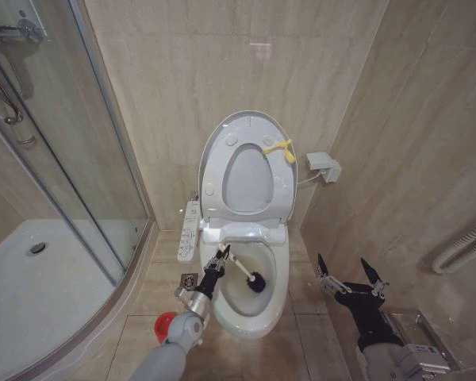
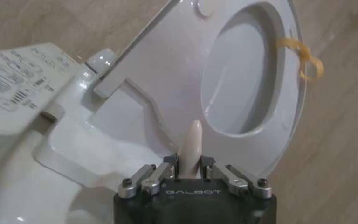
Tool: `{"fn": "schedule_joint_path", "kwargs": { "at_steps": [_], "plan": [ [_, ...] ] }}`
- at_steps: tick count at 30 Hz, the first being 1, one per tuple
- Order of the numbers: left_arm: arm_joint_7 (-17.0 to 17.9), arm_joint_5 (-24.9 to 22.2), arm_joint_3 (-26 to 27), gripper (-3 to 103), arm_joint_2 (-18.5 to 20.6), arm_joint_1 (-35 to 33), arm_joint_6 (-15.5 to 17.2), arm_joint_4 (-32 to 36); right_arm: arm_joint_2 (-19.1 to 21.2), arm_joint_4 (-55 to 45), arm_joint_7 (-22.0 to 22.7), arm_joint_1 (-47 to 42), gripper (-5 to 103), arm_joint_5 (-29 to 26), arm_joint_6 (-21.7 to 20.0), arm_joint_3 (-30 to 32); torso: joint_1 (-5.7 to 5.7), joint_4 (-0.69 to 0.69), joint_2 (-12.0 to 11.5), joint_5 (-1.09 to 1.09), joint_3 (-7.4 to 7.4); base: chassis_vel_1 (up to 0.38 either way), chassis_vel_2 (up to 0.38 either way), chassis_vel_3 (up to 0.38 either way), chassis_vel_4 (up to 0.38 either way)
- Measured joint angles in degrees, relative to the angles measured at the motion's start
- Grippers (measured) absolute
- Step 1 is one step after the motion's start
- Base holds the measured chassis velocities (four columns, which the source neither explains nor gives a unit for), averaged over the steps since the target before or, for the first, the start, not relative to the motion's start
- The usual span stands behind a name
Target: Open the toilet lid, clean the toilet bowl with a toilet brush, close the toilet lid, and flush.
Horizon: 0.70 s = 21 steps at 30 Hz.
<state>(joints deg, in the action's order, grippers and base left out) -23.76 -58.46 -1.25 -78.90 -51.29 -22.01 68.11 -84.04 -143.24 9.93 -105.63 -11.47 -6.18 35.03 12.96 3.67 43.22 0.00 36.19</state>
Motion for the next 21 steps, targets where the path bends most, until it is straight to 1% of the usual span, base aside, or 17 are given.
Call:
{"fn": "schedule_joint_path", "kwargs": {
  "at_steps": [2, 6, 7, 9, 10, 11, 12, 14, 15, 16, 17, 18, 20, 21],
  "plan": [
    [0.0, -1.99, -0.39, 22, -0.51, 0.65, 0.61, 0.31, 0.0, 0.0, 0.0, 0.0, 100, 0.0, 0.0, 0.0, 0.01, 0.01, 0.0, 0.0, 0.0, 0.0, 0.0, 0.0, 0.0],
    [-0.04, -2.89, -0.63, 23, -0.76, 1.16, 1.17, 0.55, 0.0, 0.0, 0.0, 0.0, 100, 0.0, 0.0, 0.0, 0.01, 0.01, 0.0, 0.0, 0.0, 0.0, 0.0, 0.0, 0.0],
    [-0.27, -1.51, -0.64, 23, -0.87, 1.41, 1.08, -0.03, 0.0, 0.0, 0.0, 0.0, 100, 0.0, 0.0, 0.0, 0.01, 0.0, 0.0, 0.0, 0.0, 0.0, 0.0, 0.0, 0.0],
    [-1.3, 5.4, -0.37, 23, -0.9, 2.12, -0.73, -3.25, 0.0, 0.0, 0.0, 0.0, 100, 0.0, 0.0, 0.0, 0.0, 0.01, 0.01, -0.01, -0.01, 0.0, 0.0, 0.0, 0.0],
    [-1.56, 8.54, -0.19, 23, -0.85, 2.3, -1.57, -4.57, 0.0, 0.0, 0.0, 0.0, 100, 0.0, 0.0, 0.0, 0.0, -0.02, 0.0, -0.01, -0.01, 0.0, 0.0, 0.0, 0.0],
    [-1.56, 8.54, -0.19, 23, -0.85, 2.3, -1.57, -4.57, 0.0, 0.0, 0.0, 0.0, 100, 0.0, 0.0, 0.0, 0.0, -0.02, 0.0, -0.01, -0.01, 0.0, 0.0, 0.0, 0.0],
    [-1.72, 12.18, 0.16, 22, -0.84, 2.66, -2.54, -5.99, 0.0, 0.0, 0.0, 0.0, 100, 0.0, 0.0, 0.0, 0.0, -0.04, 0.01, 0.01, -0.02, 0.0, 0.0, 0.0, 0.0],
    [-1.52, 16.62, 0.67, 22, -1.07, 3.07, -3.76, -7.69, 0.0, 0.0, 0.0, 0.0, 100, 0.0, 0.0, 0.0, -0.01, -0.05, 0.01, 0.01, -0.02, 0.0, 0.0, 0.0, 0.0],
    [-1.52, 16.62, 0.67, 22, -1.07, 3.07, -3.76, -7.69, 0.0, 0.0, 0.0, 0.0, 100, 0.0, 0.0, 0.0, -0.01, -0.05, 0.01, 0.01, -0.02, 0.0, 0.0, 0.0, 0.0],
    [-1.36, 17.98, 0.76, 22, -1.28, 3.34, -4.32, -8.41, 0.0, 0.0, 0.0, 0.0, 100, 0.0, 0.0, 0.0, -0.01, -0.05, 0.02, 0.01, -0.02, 0.0, 0.0, 0.0, 0.0],
    [-1.16, 17.59, 0.73, 22, -1.54, 3.57, -4.46, -8.64, 0.0, 0.0, 0.0, 0.0, 100, 0.0, 0.0, 0.0, -0.01, -0.02, 0.02, 0.01, -0.02, 0.0, 0.0, 0.0, 0.0],
    [-1.16, 17.59, 0.73, 22, -1.54, 3.57, -4.46, -8.64, 0.0, 0.0, 0.0, 0.0, 100, 0.0, 0.0, 0.0, -0.01, -0.02, 0.02, 0.01, -0.02, 0.0, 0.0, 0.0, 0.0],
    [-1.1, 13.37, 0.09, 21, -2.03, 3.74, -4.07, -7.98, 0.0, 0.0, 0.0, 0.0, 100, 0.0, 0.0, 0.0, 0.0, 0.01, 0.01, 0.0, 0.0, 0.0, 0.0, 0.0, 0.0],
    [-0.96, 8.96, -0.5, 21, -2.5, 3.72, -3.1, -6.65, 0.0, 0.0, 0.0, 0.0, 100, 0.0, 0.0, 0.0, 0.0, 0.03, 0.0, -0.02, 0.01, 0.0, 0.0, 0.0, 0.0]
  ]
}}
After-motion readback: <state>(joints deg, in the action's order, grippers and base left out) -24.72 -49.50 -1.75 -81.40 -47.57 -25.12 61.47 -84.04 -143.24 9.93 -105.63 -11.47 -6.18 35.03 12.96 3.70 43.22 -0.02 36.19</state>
